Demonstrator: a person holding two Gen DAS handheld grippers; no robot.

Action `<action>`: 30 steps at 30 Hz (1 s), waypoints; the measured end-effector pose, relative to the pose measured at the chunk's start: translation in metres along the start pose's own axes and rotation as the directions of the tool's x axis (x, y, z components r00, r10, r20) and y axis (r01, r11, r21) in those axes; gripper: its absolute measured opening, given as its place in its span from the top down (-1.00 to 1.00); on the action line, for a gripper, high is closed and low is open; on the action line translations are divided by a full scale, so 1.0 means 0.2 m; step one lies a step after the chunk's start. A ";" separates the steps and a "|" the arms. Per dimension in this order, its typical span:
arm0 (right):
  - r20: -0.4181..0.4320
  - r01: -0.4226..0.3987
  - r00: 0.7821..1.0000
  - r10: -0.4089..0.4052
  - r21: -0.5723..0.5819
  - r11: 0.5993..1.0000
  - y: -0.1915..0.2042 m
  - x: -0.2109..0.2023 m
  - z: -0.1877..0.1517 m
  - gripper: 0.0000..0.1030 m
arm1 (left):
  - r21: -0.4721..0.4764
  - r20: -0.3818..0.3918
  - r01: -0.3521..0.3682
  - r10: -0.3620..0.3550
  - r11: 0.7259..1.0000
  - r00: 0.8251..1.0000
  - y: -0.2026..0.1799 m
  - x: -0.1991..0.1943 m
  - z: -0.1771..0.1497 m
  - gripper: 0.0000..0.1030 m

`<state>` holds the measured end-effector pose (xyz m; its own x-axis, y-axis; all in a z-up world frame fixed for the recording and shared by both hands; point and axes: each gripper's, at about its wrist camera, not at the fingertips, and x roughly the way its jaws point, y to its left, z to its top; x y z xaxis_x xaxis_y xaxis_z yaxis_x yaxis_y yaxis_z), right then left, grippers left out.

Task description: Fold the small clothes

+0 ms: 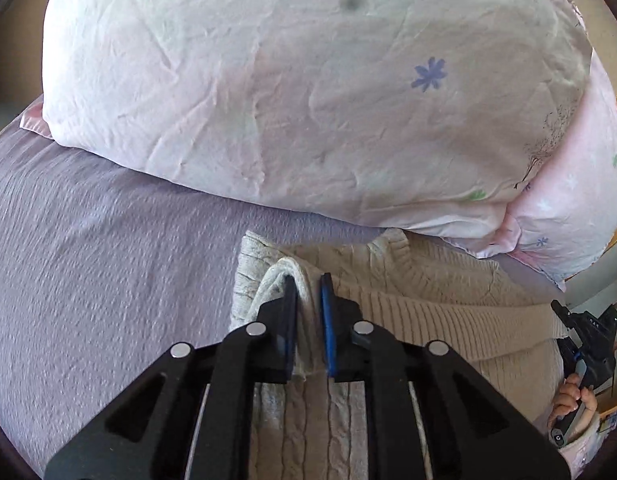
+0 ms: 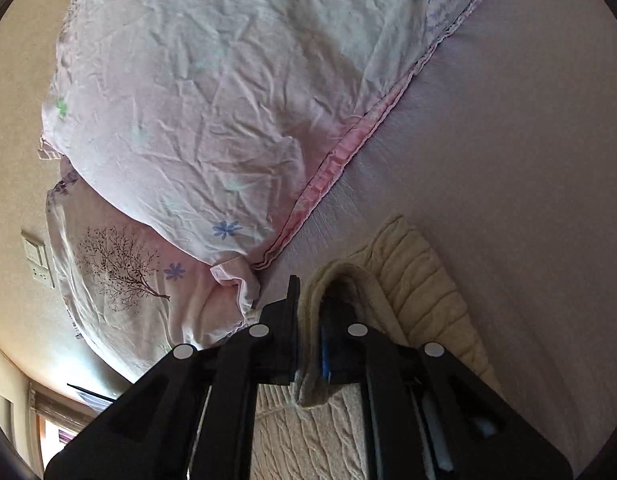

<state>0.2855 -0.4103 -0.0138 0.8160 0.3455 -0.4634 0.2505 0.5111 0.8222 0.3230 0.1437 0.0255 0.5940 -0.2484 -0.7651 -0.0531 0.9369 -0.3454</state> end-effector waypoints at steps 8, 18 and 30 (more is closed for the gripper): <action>0.117 -0.076 0.990 0.077 -0.018 0.997 0.05 -0.14 0.07 -0.65 | -0.078 0.132 0.033 -0.023 0.996 0.991 0.19 -0.31 -0.02 -0.38; -0.166 0.001 0.981 -0.097 -0.500 0.866 0.38 0.00 -0.35 -0.65 | -0.050 -0.079 0.161 -0.164 0.986 0.983 0.17 -0.21 -0.28 -0.39; -0.074 -0.060 0.997 0.033 -0.400 0.914 0.28 -0.21 -0.26 -0.77 | -0.189 -0.091 0.190 -0.210 0.963 0.973 0.09 0.00 -0.20 0.67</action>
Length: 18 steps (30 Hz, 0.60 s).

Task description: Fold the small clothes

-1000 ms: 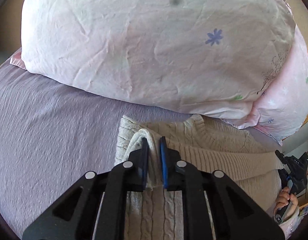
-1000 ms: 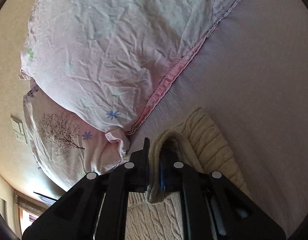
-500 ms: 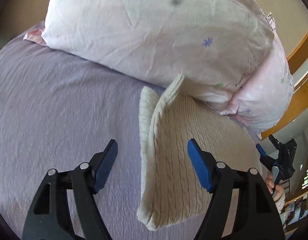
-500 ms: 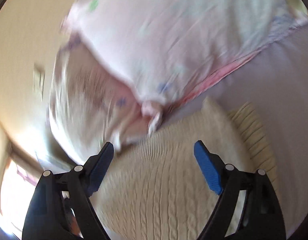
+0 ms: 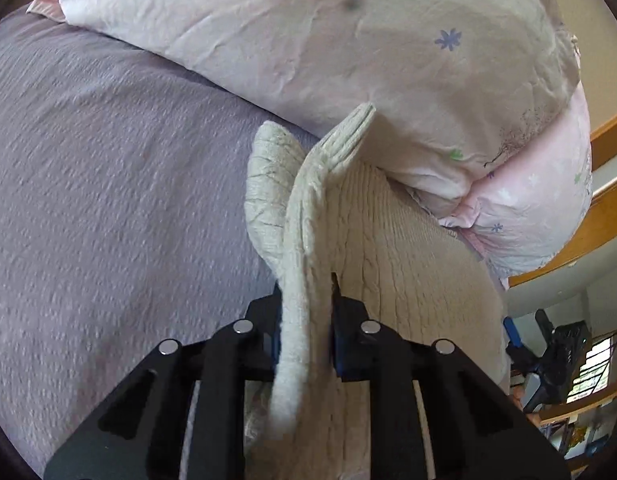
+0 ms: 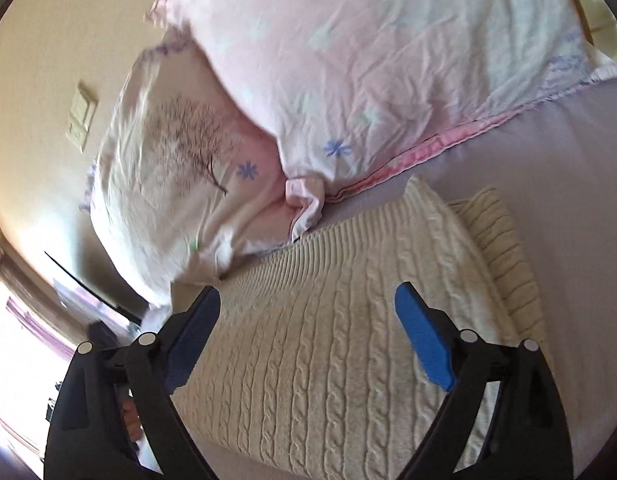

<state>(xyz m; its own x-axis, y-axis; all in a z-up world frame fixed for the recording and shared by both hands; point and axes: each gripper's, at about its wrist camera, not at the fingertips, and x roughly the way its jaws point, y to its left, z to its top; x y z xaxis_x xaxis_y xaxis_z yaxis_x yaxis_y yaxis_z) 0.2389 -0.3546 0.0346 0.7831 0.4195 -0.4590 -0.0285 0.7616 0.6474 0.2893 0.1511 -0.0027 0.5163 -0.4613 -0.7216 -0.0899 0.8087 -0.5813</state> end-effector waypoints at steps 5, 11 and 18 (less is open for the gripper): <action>0.085 -0.020 0.996 0.017 0.024 1.000 -0.03 -0.12 0.06 -0.77 | 0.011 0.013 0.032 -0.032 0.999 0.999 -0.27 -0.11 0.03 0.74; 0.183 -0.026 0.983 0.013 0.070 0.997 -0.13 -0.27 0.13 -0.77 | 0.149 -0.015 0.174 -0.174 0.973 0.985 -1.07 -0.01 -0.03 0.73; 0.234 0.015 0.970 -0.068 0.218 0.976 -0.40 -0.37 0.19 -0.77 | 0.079 -0.326 0.465 -0.418 0.882 0.848 -1.64 0.62 -0.34 0.64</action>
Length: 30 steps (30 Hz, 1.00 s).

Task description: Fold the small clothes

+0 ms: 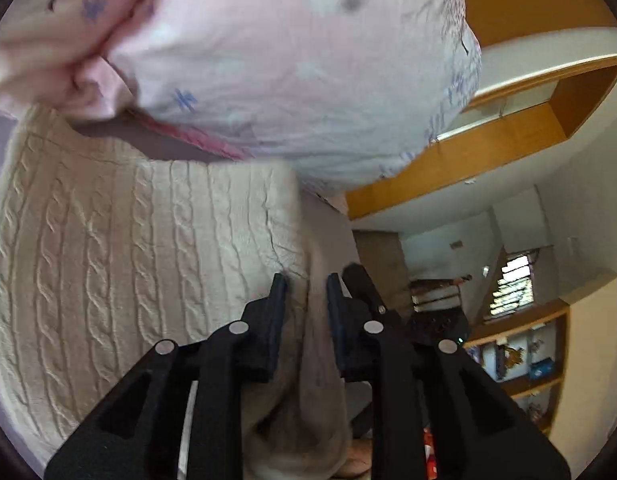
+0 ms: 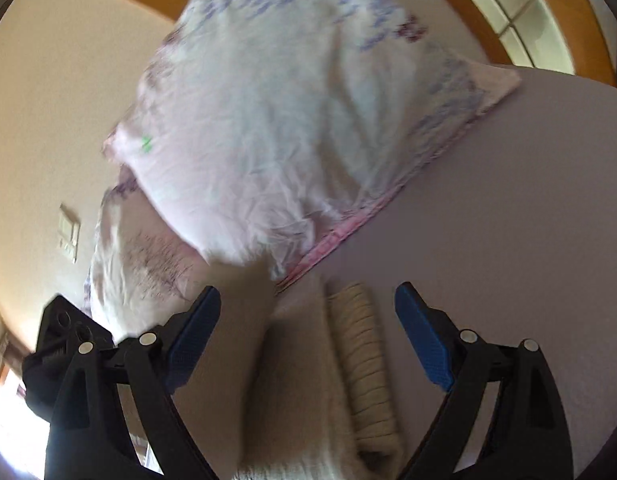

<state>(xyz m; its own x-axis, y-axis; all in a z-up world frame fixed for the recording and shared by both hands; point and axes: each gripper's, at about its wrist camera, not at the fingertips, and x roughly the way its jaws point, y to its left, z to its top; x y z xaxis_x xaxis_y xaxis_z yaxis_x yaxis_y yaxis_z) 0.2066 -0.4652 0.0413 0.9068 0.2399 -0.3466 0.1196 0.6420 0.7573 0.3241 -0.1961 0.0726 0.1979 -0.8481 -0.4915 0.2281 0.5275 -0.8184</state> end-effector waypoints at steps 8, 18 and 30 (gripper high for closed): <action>-0.169 -0.097 0.983 0.073 -0.140 0.985 0.18 0.07 -0.05 -0.51 | 0.186 0.202 -0.302 0.264 0.935 0.943 0.07 -0.47 -0.14 0.23; -0.308 0.172 0.919 -0.244 -0.243 0.955 0.15 0.33 -0.16 0.13 | 0.160 0.177 -0.441 0.414 0.883 0.893 0.35 -0.64 -0.20 -0.15; -0.359 0.162 0.904 -0.234 -0.219 0.962 0.09 0.33 -0.12 -0.60 | 0.120 0.121 -0.383 0.369 0.916 0.922 0.51 -0.46 -0.14 -0.52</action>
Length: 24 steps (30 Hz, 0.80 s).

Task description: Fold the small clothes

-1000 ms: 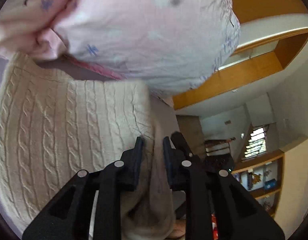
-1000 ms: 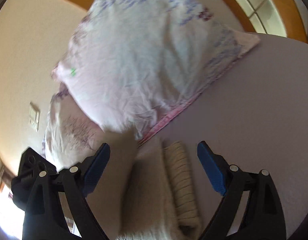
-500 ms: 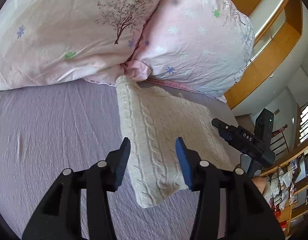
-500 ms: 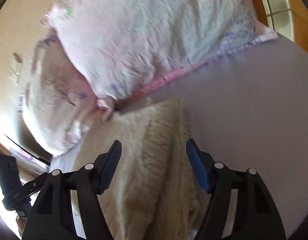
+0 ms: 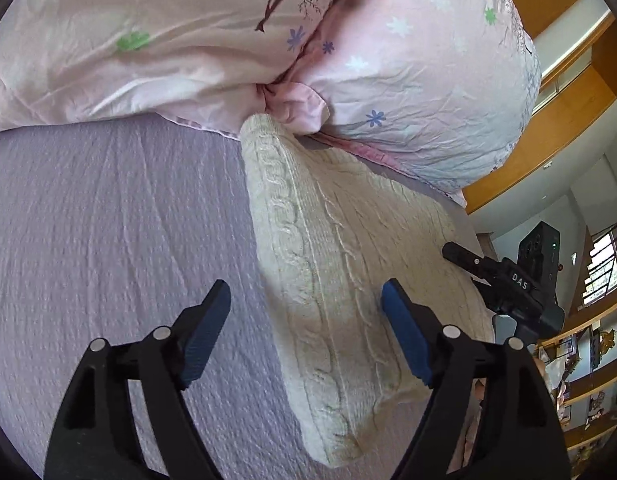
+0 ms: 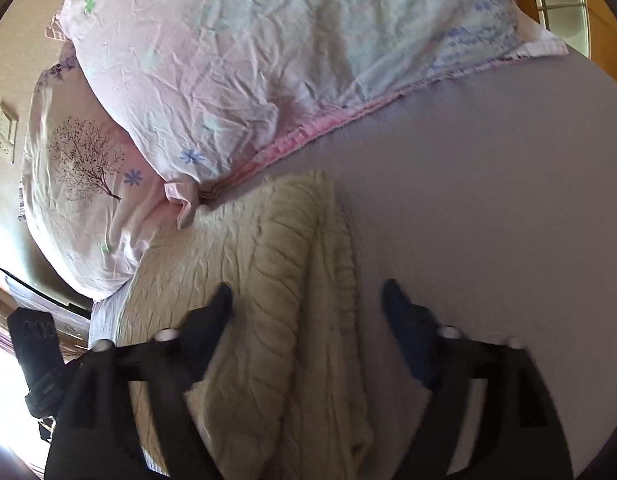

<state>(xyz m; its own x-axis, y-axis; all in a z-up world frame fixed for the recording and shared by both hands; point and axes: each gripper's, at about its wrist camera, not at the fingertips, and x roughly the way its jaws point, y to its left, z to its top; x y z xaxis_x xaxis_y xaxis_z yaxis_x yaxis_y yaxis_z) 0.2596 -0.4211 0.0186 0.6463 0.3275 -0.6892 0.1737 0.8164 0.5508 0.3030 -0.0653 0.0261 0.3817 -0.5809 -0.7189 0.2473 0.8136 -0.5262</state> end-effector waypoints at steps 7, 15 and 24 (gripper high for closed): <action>-0.047 -0.166 0.985 0.167 0.031 0.986 -0.03 0.01 -0.12 0.21 | -0.075 -0.009 0.129 -0.130 0.989 0.991 0.02 0.17 -0.03 -0.22; -0.093 -0.397 0.915 0.394 -0.021 0.918 0.29 -0.04 -0.22 0.37 | -0.014 0.056 0.076 -0.075 0.997 0.996 0.13 -0.22 -0.07 0.27; -0.146 -0.188 0.976 0.159 -0.213 0.959 0.63 0.16 -0.40 0.00 | -0.025 0.126 -0.206 0.208 0.978 0.970 0.39 -0.51 -0.17 -0.01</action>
<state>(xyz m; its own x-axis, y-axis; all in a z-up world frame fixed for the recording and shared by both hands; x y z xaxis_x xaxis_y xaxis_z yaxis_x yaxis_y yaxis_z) 0.2426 -0.2701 0.0272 0.5498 0.5191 -0.6544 -0.1131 0.8225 0.5575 0.2528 0.0565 0.0417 0.5335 -0.3913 -0.7498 0.1403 0.9152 -0.3778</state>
